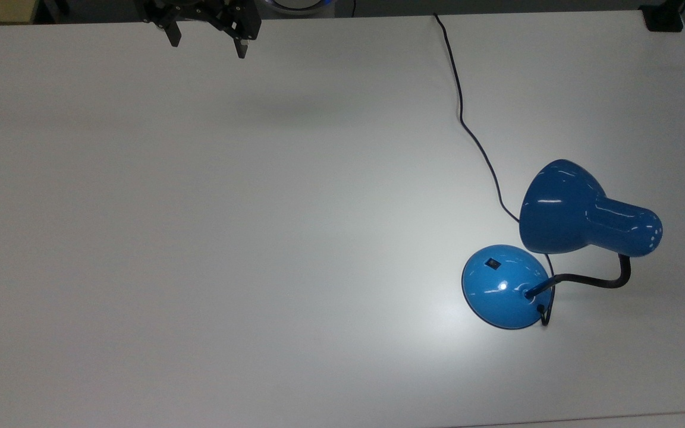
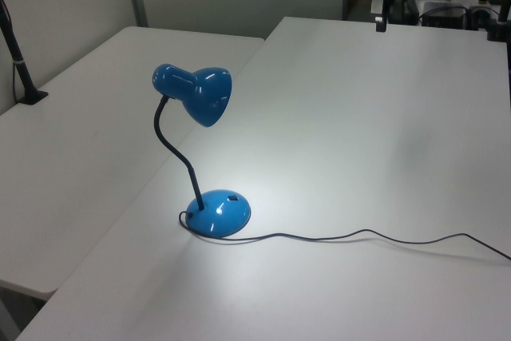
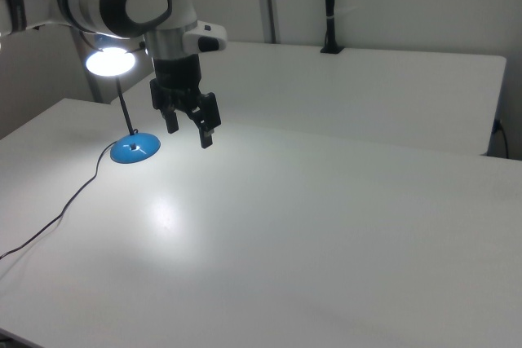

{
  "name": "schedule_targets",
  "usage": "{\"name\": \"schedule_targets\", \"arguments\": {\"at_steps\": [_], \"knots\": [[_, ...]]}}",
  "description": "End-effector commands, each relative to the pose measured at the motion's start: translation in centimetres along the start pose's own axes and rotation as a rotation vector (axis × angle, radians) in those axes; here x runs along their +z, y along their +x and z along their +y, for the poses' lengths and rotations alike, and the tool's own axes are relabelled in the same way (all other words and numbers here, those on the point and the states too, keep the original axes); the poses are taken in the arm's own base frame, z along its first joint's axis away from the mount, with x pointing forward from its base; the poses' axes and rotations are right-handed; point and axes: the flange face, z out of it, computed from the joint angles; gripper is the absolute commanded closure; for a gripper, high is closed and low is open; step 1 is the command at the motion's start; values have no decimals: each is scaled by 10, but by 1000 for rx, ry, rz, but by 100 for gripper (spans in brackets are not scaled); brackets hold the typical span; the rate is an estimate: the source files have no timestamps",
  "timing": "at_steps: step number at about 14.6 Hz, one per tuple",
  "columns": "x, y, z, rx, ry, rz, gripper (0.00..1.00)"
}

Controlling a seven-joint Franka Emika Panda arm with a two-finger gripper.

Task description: Turn off the lamp

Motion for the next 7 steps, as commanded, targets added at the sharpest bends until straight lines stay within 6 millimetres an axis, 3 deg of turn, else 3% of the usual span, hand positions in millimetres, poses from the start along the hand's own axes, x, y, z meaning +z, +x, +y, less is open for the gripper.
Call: {"name": "schedule_targets", "arguments": {"at_steps": [1, 6, 7], "knots": [[-2, -4, -4, -9, 18, 6, 0], [0, -3, -5, -7, 6, 4, 1], [1, -2, -6, -17, -2, 3, 16]]}}
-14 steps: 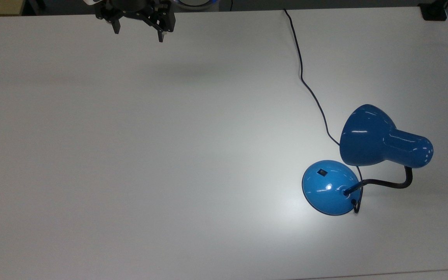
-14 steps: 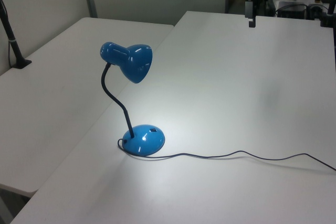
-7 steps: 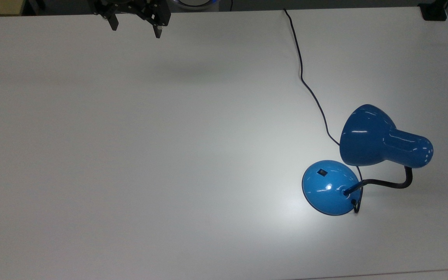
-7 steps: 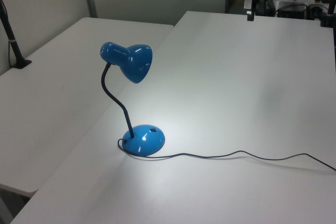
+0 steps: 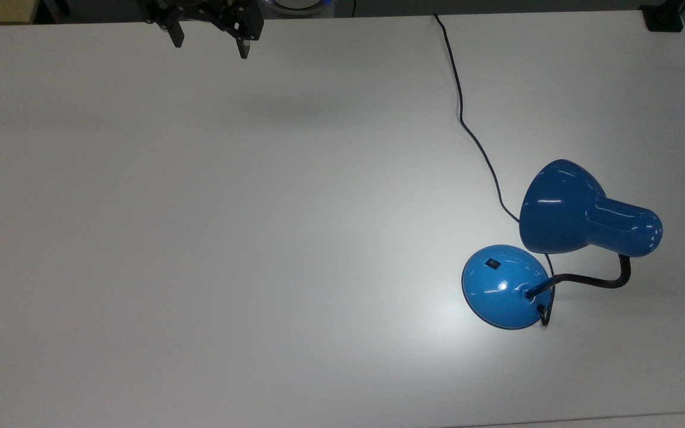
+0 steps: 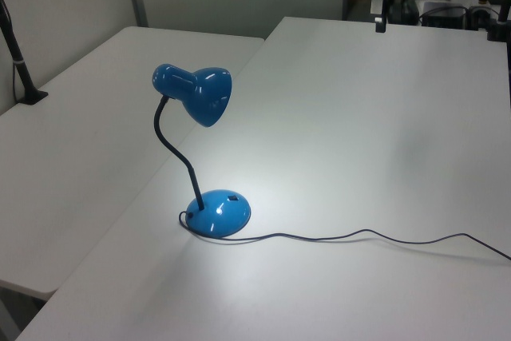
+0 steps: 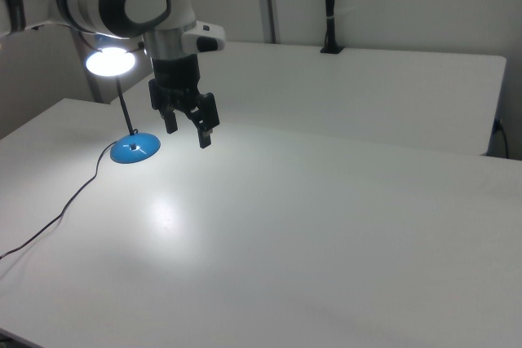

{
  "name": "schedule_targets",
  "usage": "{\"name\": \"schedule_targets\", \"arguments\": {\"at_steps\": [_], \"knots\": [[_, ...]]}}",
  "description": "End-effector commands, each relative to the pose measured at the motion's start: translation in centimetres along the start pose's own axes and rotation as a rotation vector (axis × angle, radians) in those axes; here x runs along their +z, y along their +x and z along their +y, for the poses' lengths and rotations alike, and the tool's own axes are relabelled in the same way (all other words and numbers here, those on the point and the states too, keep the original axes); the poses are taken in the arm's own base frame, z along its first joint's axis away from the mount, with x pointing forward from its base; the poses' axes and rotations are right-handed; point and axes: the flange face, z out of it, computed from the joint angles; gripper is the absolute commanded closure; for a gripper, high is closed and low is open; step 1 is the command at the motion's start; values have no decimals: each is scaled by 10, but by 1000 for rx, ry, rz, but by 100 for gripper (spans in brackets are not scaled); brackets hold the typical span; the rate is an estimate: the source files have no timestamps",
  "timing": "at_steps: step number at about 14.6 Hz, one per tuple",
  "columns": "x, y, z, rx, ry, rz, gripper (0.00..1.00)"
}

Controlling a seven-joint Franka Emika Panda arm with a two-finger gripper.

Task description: Turn off the lamp

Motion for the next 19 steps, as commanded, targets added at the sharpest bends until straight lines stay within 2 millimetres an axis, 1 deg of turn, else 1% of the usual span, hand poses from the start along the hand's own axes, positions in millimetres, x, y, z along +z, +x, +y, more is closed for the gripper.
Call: {"name": "schedule_targets", "arguments": {"at_steps": [1, 2, 3, 4, 5, 6, 8, 9, 10, 11, 13, 15, 18, 19], "knots": [[2, -2, -5, -26, -4, 0, 32], [5, -1, -8, -38, -5, -3, 55], [5, 1, -8, -68, -6, 0, 71], [11, 3, -12, -146, -7, -10, 87], [17, 5, -21, -250, -7, -20, 96], [17, 4, -27, -331, -8, -20, 100], [19, 6, -45, -410, -9, -5, 100], [24, 10, -61, -444, -12, 14, 100], [35, 14, -85, -532, -17, 24, 100], [44, 16, -98, -593, -15, 21, 100], [57, 24, -124, -643, -12, 55, 100], [69, 30, -156, -689, -16, 111, 100], [93, 39, -201, -743, -10, 186, 100], [100, 42, -219, -757, 4, 242, 100]]}}
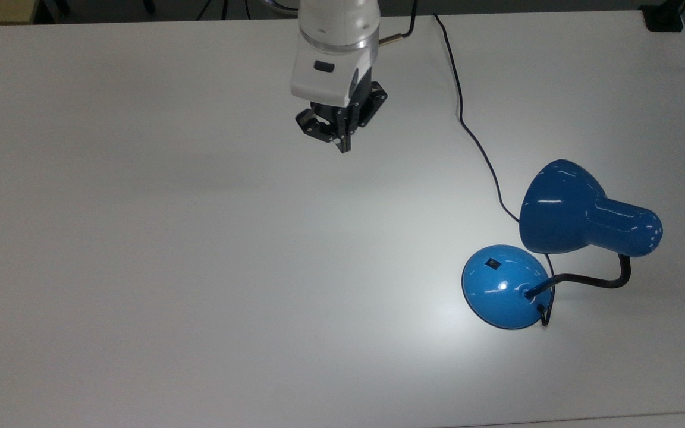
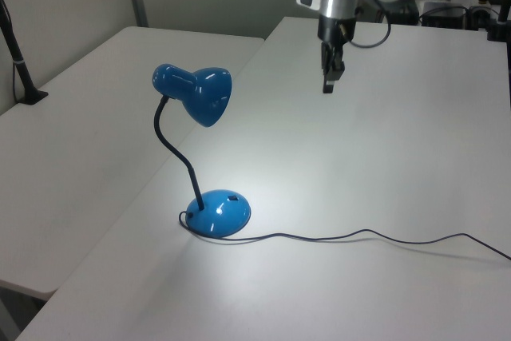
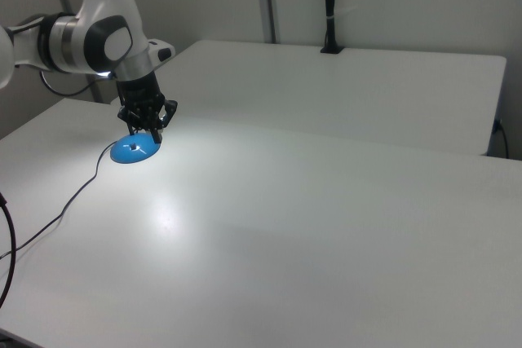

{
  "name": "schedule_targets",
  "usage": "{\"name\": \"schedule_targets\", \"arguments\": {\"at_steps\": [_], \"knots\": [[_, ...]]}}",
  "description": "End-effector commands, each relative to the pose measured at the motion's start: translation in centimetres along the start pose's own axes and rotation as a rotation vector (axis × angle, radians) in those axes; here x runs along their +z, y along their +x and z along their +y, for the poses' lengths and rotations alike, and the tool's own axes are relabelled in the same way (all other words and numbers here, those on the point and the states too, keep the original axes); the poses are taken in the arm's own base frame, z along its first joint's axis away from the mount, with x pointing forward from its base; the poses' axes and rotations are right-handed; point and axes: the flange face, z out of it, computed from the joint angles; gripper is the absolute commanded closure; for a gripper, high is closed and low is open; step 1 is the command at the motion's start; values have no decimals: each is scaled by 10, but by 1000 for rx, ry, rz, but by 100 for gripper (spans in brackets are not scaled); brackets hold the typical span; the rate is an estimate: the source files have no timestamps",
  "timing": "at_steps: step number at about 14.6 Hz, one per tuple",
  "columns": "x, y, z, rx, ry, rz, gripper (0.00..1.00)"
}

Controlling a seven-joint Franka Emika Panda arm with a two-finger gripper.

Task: Turn off the lamp
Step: 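Move the gripper toward the blue lamp base's black switch, then lower the gripper onto the switch on the lamp base and press it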

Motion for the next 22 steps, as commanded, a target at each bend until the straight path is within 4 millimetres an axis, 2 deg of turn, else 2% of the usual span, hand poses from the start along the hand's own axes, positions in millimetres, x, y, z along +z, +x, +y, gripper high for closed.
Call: {"name": "schedule_targets", "arguments": {"at_steps": [1, 2, 4, 6, 9, 12, 15, 18, 22], "knots": [[27, 37, -33, -62, -16, 135, 100], [41, 47, -44, -72, -24, 162, 100], [53, 70, -53, -73, -35, 202, 100], [79, 86, -65, -81, -17, 191, 100], [101, 106, -87, -99, 6, 193, 100], [111, 127, -123, -141, 11, 234, 100], [128, 139, -136, -148, 1, 274, 100], [142, 151, -139, -153, -5, 285, 100], [142, 156, -145, -155, -11, 324, 100]]}}
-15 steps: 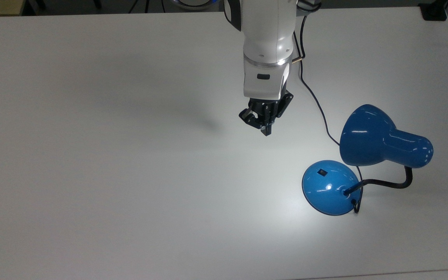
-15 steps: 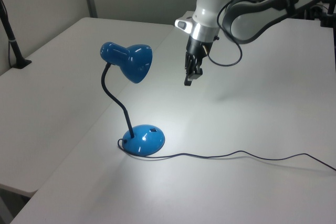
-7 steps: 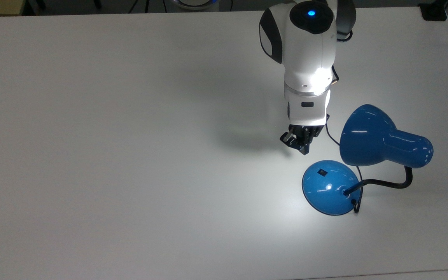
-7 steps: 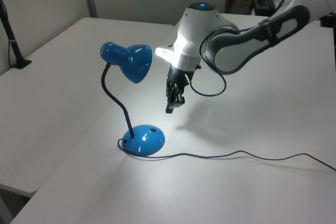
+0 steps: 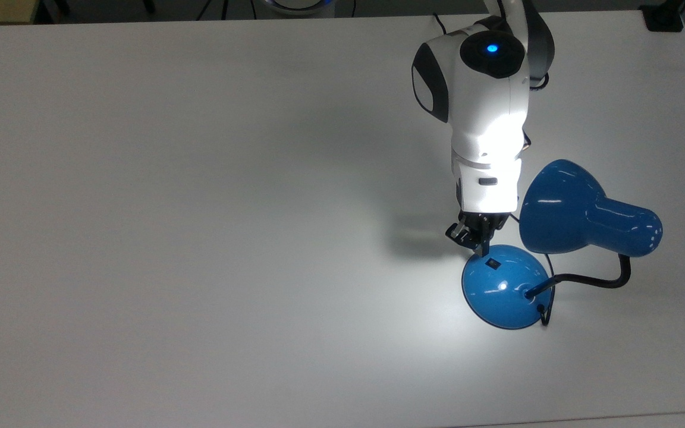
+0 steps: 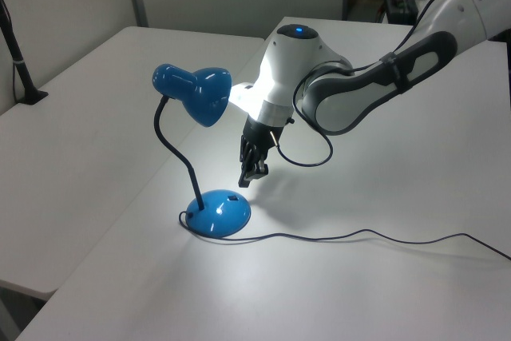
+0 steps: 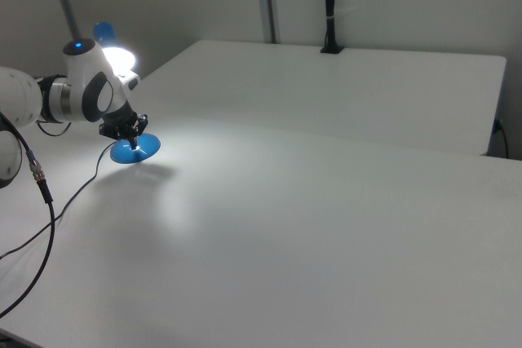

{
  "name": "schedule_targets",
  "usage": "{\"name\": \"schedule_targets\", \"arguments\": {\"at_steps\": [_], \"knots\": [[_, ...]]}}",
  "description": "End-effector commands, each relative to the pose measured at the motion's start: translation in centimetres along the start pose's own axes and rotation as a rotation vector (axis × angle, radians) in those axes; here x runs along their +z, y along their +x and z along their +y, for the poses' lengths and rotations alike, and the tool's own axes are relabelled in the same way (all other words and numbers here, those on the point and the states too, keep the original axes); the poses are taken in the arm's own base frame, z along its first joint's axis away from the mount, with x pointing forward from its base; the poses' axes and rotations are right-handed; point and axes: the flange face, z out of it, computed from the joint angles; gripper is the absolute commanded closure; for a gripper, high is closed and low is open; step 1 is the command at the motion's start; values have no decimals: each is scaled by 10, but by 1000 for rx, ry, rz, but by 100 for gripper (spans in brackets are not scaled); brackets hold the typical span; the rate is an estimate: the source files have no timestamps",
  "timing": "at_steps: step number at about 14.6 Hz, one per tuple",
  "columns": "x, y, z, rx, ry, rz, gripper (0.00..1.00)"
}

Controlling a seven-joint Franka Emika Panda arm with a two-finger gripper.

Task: Turn off the lamp
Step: 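Lower the gripper onto the switch on the lamp base and press it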

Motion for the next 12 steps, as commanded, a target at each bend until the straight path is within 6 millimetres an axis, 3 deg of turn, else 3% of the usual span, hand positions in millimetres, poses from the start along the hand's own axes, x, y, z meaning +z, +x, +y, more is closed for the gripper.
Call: {"name": "schedule_targets", "arguments": {"at_steps": [1, 12], "knots": [[0, 13, -7, 17, -16, 58, 100], [20, 6, -15, -2, -20, 27, 100]]}}
